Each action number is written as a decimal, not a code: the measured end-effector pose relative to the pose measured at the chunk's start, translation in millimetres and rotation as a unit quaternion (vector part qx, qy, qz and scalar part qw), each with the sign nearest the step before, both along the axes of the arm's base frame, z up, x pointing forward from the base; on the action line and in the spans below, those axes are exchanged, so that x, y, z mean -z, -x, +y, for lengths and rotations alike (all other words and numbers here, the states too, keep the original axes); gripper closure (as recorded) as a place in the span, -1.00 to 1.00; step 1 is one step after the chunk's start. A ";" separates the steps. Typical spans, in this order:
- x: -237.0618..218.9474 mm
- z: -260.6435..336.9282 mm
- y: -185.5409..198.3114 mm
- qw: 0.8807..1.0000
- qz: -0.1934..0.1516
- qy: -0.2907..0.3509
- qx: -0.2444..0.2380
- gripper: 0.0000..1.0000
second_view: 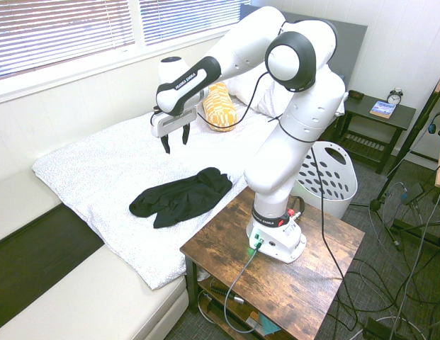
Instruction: Put my clothes in the laundry bag
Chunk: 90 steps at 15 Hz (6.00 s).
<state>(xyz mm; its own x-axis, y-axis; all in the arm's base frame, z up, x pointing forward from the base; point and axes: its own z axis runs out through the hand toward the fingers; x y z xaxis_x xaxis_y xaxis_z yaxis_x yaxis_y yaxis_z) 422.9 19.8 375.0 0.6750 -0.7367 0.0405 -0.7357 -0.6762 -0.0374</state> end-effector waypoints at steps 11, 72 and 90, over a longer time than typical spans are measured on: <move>62.5 -32.0 -22.5 0.998 0.042 0.044 -0.005 -1.00; 261.4 -213.9 -54.6 0.972 0.200 -0.039 0.118 1.00; -293.4 -299.7 -5.3 0.987 0.155 0.005 0.040 1.00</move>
<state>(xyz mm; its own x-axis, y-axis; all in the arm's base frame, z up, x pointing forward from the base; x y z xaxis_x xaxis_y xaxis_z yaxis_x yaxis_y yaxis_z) 428.2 -279.9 668.4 0.5956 -0.7887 -0.1523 -0.7618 -0.6147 0.2044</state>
